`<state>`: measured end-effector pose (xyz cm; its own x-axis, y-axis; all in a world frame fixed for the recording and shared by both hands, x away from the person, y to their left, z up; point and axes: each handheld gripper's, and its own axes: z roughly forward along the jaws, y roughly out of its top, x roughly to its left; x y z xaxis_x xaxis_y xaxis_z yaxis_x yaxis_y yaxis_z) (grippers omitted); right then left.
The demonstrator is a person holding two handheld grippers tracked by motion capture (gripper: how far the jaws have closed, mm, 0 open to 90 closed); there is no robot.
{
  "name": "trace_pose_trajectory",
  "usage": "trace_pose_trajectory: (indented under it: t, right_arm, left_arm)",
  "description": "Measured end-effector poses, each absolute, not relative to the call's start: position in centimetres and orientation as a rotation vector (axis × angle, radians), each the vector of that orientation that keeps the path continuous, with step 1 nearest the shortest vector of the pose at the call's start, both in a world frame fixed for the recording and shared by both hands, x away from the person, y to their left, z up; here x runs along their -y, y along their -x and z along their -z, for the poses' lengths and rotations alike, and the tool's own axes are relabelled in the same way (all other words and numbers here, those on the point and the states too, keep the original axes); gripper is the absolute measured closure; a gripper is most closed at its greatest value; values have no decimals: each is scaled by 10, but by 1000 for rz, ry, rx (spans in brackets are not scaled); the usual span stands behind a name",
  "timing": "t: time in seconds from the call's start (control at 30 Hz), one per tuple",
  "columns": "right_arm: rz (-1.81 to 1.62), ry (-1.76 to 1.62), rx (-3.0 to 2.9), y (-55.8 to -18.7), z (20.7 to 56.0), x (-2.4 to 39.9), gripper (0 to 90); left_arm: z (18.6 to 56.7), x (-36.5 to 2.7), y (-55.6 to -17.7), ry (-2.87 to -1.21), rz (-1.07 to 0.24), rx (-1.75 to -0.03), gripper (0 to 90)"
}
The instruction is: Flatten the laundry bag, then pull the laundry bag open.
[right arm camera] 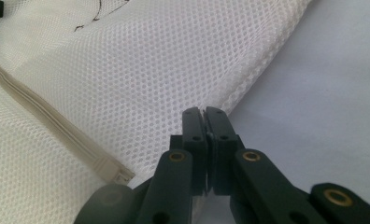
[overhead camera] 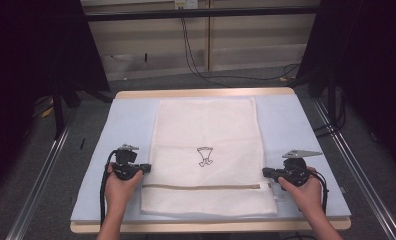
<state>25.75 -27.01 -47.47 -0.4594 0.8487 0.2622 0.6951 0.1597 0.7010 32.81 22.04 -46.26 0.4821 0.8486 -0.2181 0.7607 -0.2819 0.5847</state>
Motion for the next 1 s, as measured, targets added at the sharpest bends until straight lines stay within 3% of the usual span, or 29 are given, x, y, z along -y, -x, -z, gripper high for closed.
trace_pose_trajectory:
  t: [0.2,0.43,0.7,1.0]
  right_arm:
    - [-1185,-1500,-2236,-255,473,268,869]
    - [-1235,-1442,-2175,-253,468,272,727]
    - [-1265,-1356,-2195,-247,461,269,859]
    - [-1250,-1248,-2231,-240,457,266,888]
  left_arm:
    - [462,-222,-327,-2090,-173,-1325,853]
    - [449,-216,-324,-2079,-222,-1292,634]
    - [436,-193,-321,-2086,-174,-1231,502]
    - [432,-173,-318,-2099,-130,-1154,428]
